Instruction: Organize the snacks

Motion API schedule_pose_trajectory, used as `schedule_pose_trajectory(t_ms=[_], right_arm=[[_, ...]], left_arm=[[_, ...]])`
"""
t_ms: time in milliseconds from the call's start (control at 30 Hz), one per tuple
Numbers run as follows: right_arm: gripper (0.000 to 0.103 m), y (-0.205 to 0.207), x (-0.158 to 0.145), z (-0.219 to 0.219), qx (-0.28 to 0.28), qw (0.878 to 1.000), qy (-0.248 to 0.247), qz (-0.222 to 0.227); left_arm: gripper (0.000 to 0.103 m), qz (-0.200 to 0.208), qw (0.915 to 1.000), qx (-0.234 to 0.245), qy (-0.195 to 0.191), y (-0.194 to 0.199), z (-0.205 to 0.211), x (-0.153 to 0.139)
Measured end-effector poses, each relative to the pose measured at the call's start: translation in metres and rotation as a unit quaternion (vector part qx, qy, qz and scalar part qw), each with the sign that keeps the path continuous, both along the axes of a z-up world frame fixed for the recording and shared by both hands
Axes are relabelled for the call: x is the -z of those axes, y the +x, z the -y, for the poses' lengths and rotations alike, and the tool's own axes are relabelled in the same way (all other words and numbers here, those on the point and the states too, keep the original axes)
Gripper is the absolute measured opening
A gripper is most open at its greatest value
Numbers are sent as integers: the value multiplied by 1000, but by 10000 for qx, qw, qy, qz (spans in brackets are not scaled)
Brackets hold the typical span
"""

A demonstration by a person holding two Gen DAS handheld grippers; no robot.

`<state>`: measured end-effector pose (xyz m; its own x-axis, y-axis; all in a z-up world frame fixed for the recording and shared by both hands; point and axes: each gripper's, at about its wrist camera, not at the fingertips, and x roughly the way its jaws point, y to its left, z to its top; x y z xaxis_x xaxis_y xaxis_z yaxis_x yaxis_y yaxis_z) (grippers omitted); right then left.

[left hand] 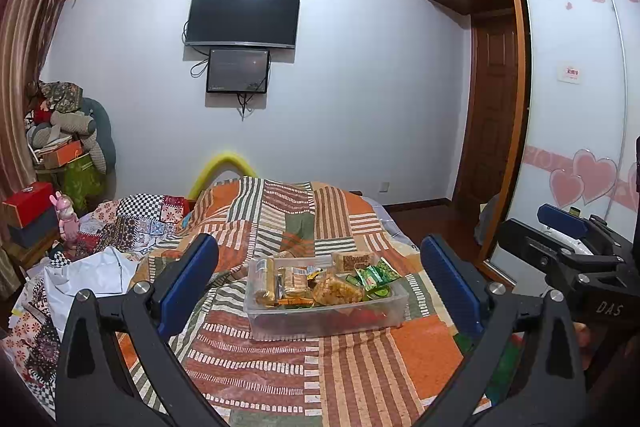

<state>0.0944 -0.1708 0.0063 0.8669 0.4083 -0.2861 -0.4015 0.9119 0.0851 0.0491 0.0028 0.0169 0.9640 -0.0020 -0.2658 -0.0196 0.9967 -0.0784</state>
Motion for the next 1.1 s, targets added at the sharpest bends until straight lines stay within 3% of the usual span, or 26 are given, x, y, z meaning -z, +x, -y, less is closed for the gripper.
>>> schedule_pose_trajectory(t_ms=[1100], right_arm=[[103,4,3,1,-37,10000,-44,-67]], left_arm=[[102,23,9997,153,-169,1,-1,0]])
